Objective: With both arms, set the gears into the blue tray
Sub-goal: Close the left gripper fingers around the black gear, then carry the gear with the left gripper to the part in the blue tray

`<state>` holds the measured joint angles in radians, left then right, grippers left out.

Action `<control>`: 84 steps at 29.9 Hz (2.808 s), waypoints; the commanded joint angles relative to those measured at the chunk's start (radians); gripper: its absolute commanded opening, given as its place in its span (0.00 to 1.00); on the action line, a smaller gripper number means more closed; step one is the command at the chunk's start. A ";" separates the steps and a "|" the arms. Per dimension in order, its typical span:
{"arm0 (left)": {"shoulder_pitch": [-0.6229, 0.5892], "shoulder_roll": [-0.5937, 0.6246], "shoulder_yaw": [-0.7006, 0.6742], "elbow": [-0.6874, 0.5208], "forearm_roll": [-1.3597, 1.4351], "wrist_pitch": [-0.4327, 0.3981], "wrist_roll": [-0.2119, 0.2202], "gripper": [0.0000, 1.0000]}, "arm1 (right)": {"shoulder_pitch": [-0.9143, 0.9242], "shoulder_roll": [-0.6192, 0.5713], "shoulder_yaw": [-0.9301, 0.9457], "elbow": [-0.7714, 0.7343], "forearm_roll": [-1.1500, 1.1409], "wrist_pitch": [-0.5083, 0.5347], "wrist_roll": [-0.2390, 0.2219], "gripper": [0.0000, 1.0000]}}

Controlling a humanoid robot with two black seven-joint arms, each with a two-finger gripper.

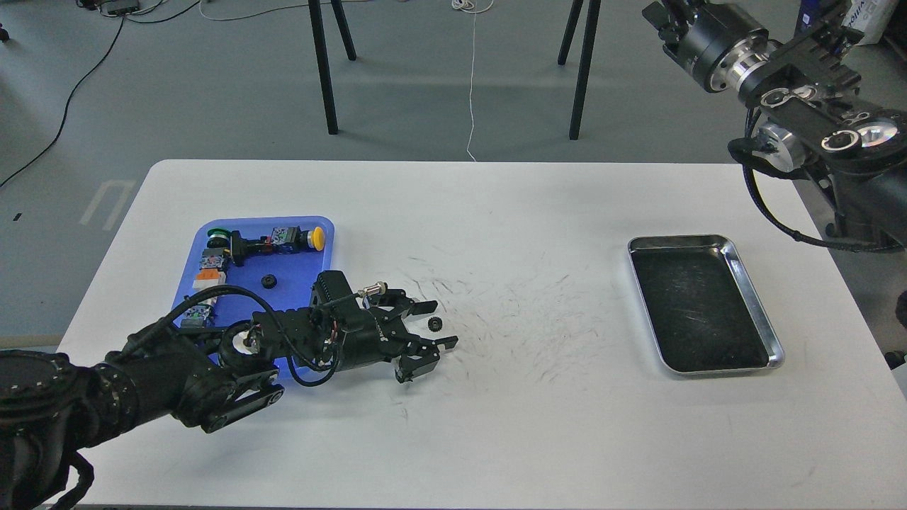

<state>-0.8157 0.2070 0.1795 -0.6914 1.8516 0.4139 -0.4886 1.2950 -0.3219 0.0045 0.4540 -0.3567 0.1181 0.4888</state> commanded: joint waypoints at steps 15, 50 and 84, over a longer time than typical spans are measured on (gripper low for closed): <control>-0.002 -0.035 0.005 0.073 0.044 0.000 0.000 0.40 | 0.006 -0.008 0.000 0.003 0.002 0.000 0.000 0.97; -0.034 -0.040 -0.009 0.078 0.040 0.039 0.000 0.15 | -0.011 -0.002 0.000 0.003 0.007 -0.002 0.000 0.97; -0.191 0.285 0.037 -0.174 -0.012 -0.069 0.000 0.18 | -0.023 0.001 0.000 0.011 0.010 -0.002 0.000 0.97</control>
<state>-0.9944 0.4493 0.2055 -0.8329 1.8394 0.3452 -0.4888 1.2736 -0.3223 0.0048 0.4645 -0.3467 0.1175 0.4888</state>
